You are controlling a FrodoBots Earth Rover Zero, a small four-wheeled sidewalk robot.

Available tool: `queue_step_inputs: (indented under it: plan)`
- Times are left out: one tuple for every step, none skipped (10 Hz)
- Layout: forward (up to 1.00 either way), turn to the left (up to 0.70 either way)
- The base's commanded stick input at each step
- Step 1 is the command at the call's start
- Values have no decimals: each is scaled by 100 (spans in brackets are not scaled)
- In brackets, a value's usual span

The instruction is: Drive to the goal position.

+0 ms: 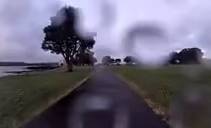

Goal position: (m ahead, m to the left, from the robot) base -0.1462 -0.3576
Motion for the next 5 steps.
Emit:
queue_step_inputs:
  plan:
    - [70,0]
    - [70,0]
    - [70,0]
    - [70,0]
    - [70,0]
